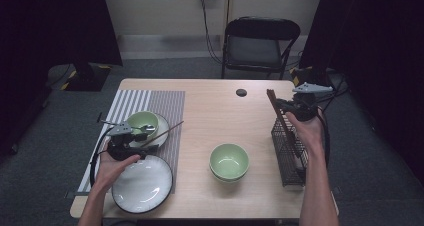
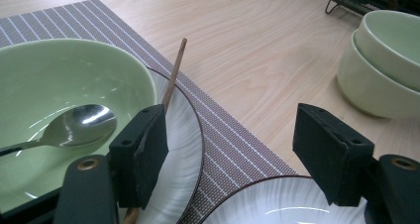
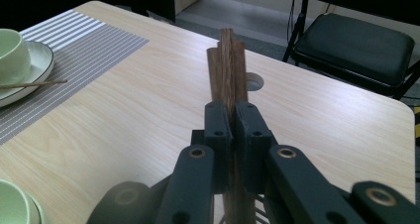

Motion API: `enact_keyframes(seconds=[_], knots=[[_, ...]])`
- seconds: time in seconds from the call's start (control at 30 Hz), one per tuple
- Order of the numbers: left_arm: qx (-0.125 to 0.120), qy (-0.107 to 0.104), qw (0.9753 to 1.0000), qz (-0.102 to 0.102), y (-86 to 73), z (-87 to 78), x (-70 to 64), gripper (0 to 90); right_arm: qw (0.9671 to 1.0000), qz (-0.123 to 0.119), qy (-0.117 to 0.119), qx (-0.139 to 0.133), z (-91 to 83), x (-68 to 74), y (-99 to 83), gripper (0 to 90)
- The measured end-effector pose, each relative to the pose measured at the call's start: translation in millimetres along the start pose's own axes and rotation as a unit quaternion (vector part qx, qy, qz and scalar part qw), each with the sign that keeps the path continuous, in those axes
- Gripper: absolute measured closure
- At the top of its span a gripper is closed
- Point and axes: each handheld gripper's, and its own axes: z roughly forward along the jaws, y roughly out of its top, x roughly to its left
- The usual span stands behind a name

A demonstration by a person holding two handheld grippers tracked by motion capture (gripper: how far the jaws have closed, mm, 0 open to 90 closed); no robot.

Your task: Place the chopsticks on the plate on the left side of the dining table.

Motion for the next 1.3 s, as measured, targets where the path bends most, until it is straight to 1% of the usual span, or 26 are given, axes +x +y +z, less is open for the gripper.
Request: enact_keyframes(seconds=[0.07,0.13,0.2,0.23,0.33,0.4,0.43,0.47,0.5,0.53,0.6,0.63,0.67,0.7,0.73,0.83,0.87,0.9,1.0,1.03,1.07,1.1,1.13,1.17,1.3], knots=[[-0.001,0.001,1.0,-0.001,0.2,0.3,-0.2,29.4,1.0,0.001,0.003,-0.008,-2.9,-1.4,0.0,85.8],[0.002,0.003,1.0,0.003,0.3,0.9,0.0,29.4,0.9997,0.011,0.009,-0.021,-6.2,-2.7,0.7,85.9],[0.006,0.004,1.0,0.005,0.4,1.5,-0.6,29.3,0.9992,0.016,0.01,-0.035,-8.9,-4.4,1.6,85.9],[0.005,0.002,1.0,0.004,0.3,2.0,-1.3,29.3,0.999,0.019,0.013,-0.038,-10.2,-5.1,2.1,86.0],[0.004,0.0,1.0,0.006,1.2,2.6,-2.5,29.3,0.9989,0.018,0.009,-0.041,-13.0,-6.9,4.9,86.0],[0.005,-0.001,1.0,0.008,1.9,3.2,-3.0,29.3,0.9986,0.015,0.009,-0.05,-17.6,-6.2,9.2,86.0],[0.006,-0.001,1.0,0.006,2.3,3.4,-3.7,29.3,0.9982,0.015,0.011,-0.056,-20.4,-5.7,11.5,86.1],[0.005,-0.001,0.9999,0.009,2.9,3.3,-3.8,29.2,0.9977,0.016,0.014,-0.064,-23.1,-5.3,13.8,86.1],[0.004,-0.008,1.0,0.005,3.6,3.1,-4.5,29.2,0.9972,0.018,0.015,-0.071,-25.9,-5.3,16.0,86.2],[0.002,-0.01,0.9999,0.005,4.1,2.7,-5.0,29.2,0.9963,0.022,0.017,-0.081,-28.6,-6.0,18.2,86.2],[-0.001,-0.007,0.9999,0.008,5.8,1.7,-6.5,29.2,0.9948,0.028,0.022,-0.095,-32.4,-6.6,20.8,86.3],[-0.003,-0.008,0.9999,0.009,6.2,1.4,-6.6,29.2,0.9944,0.027,0.021,-0.1,-34.8,-6.6,22.5,86.3],[-0.004,-0.007,0.9999,0.007,6.7,1.6,-7.1,29.2,0.994,0.03,0.022,-0.103,-36.1,-6.4,23.7,86.3],[-0.003,-0.007,0.9999,0.007,7.1,1.7,-7.2,29.2,0.9931,0.031,0.027,-0.11,-37.9,-6.2,25.9,86.3],[-0.003,-0.008,0.9999,0.008,7.4,2.2,-7.5,29.2,0.9928,0.032,0.028,-0.112,-39.3,-5.3,27.5,86.3],[-0.003,-0.009,0.9999,0.012,8.2,3.3,-9.2,29.2,0.9916,0.03,0.035,-0.121,-42.1,-2.0,33.6,86.3],[-0.002,-0.008,0.9998,0.017,8.9,3.1,-9.4,29.2,0.9914,0.026,0.036,-0.123,-42.6,-0.5,35.7,86.3],[-0.005,-0.009,0.9998,0.014,9.2,3.2,-10.3,29.2,0.9912,0.024,0.038,-0.125,-43.2,1.8,38.6,86.4],[-0.006,-0.011,0.9997,0.022,12.3,1.8,-12.9,29.2,0.9907,0.013,0.041,-0.129,-44.2,6.8,45.1,86.4],[-0.006,-0.01,0.9997,0.021,13.1,1.6,-14.2,29.2,0.9902,0.011,0.042,-0.132,-45.2,9.4,48.2,86.4],[-0.003,-0.01,0.9997,0.024,14.9,1.2,-14.8,29.2,0.9895,0.01,0.044,-0.137,-45.9,10.9,50.1,86.4],[0.001,-0.012,0.9996,0.025,16.8,1.2,-16.5,29.1,0.9883,0.008,0.049,-0.144,-47.1,13.1,52.6,86.3],[-0.002,-0.01,0.9994,0.032,19.3,0.2,-19.1,28.9,0.9878,0.005,0.051,-0.147,-48.2,16.2,55.6,86.4],[-0.006,-0.014,0.9993,0.034,20.9,-0.1,-20.5,28.8,0.9881,-0.002,0.047,-0.147,-49.2,19.7,59.3,86.4],[-0.021,-0.022,0.9986,0.044,29.5,-1.8,-27.1,28.8,0.9875,-0.016,0.046,-0.15,-53.4,28.9,70.2,86.3]])
